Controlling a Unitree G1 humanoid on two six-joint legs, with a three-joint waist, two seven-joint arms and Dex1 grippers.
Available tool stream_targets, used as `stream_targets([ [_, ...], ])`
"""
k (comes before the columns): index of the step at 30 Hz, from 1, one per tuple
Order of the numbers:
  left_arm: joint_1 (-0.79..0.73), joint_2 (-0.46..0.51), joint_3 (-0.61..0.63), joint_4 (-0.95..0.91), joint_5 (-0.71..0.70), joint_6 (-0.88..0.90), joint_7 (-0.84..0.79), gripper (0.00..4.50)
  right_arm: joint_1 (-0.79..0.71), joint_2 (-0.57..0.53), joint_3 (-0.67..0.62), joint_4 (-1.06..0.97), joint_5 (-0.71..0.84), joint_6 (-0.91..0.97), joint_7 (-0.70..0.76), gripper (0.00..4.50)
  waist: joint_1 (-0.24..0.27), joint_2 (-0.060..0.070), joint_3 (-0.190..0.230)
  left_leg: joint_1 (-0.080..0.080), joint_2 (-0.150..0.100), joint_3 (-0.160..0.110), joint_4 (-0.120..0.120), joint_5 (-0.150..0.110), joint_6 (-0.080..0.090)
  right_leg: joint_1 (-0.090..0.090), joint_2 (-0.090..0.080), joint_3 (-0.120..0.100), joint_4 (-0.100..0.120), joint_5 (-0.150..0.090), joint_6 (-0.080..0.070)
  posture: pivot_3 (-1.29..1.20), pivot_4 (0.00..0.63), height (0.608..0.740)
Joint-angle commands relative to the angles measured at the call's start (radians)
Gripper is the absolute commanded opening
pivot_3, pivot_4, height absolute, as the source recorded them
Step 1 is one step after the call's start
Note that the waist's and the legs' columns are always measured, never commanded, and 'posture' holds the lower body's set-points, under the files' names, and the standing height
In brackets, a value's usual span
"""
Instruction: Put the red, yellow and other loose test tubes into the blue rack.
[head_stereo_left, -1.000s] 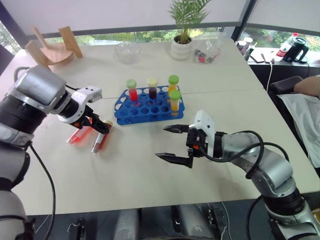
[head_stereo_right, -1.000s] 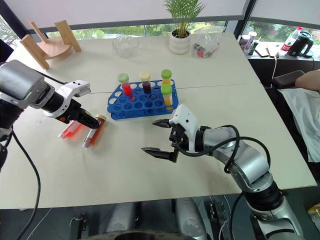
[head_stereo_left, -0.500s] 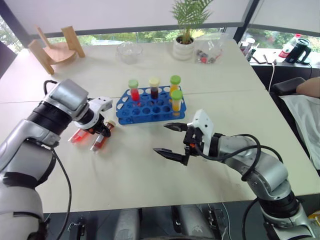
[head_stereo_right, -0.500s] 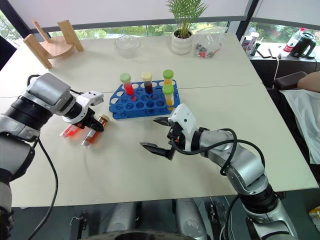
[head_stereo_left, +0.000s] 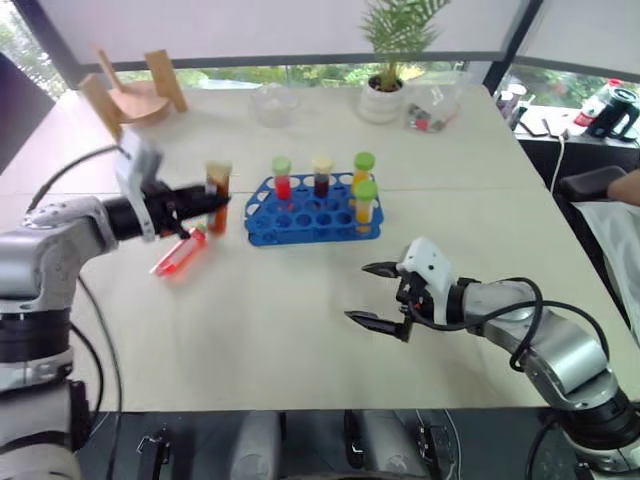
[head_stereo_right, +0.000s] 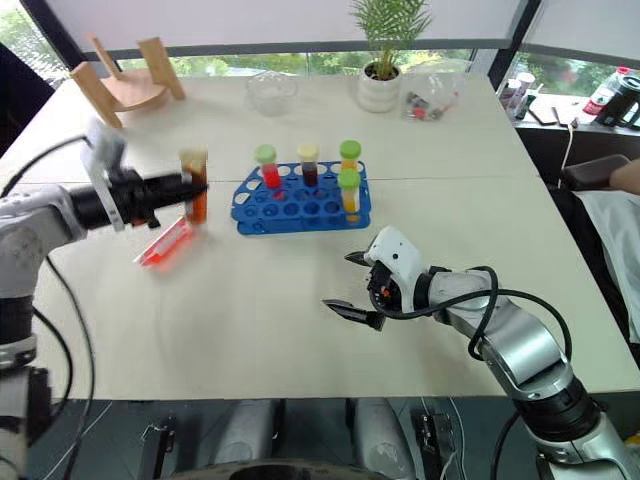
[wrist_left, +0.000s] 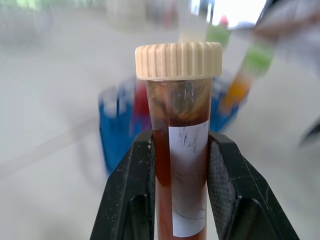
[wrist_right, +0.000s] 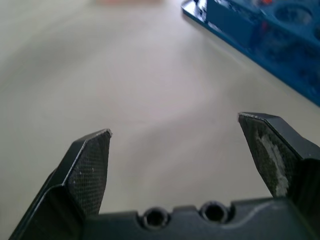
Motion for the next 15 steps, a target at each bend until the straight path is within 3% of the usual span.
stream_targets([
  [1, 0.037, -0.15, -0.027, -0.066, 0.052, -0.173, 0.113, 0.83, -0.051, -0.024, -0.046, 0.027, 0.022, -0.006, 0.045, 4.5, -0.002, 0.0, 0.0, 0.003, -0.001, 0.0, 0.0, 0.0, 0.0, 0.004, 0.0, 0.001, -0.003, 0.001, 0.002, 0.0, 0.15, 0.74],
  [3, 0.052, -0.232, -0.089, -0.052, 0.126, -0.294, 0.134, 0.83, -0.084, -0.019, -0.068, 0.055, 0.043, 0.005, 0.058, 4.5, -0.004, -0.001, 0.0, 0.013, -0.003, 0.004, -0.002, 0.0, 0.0, 0.013, -0.002, 0.004, -0.005, 0.001, 0.003, 0.0, 0.15, 0.74],
  [8, 0.041, -0.384, -0.184, 0.058, 0.222, -0.515, 0.142, 0.83, -0.103, -0.02, -0.103, 0.058, 0.082, 0.039, 0.067, 4.5, -0.003, -0.001, 0.0, 0.014, -0.002, 0.003, -0.004, 0.0, 0.0, 0.013, -0.001, 0.004, -0.007, 0.002, 0.003, 0.0, 0.15, 0.74],
  [15, 0.005, -0.484, -0.25, 0.213, 0.263, -0.641, 0.105, 0.83, -0.086, -0.031, -0.125, 0.031, 0.086, 0.065, 0.043, 4.5, -0.01, -0.001, 0.0, 0.013, -0.002, 0.003, -0.005, -0.003, 0.005, 0.011, 0.0, 0.005, -0.007, 0.001, 0.002, 0.0, 0.15, 0.74],
])
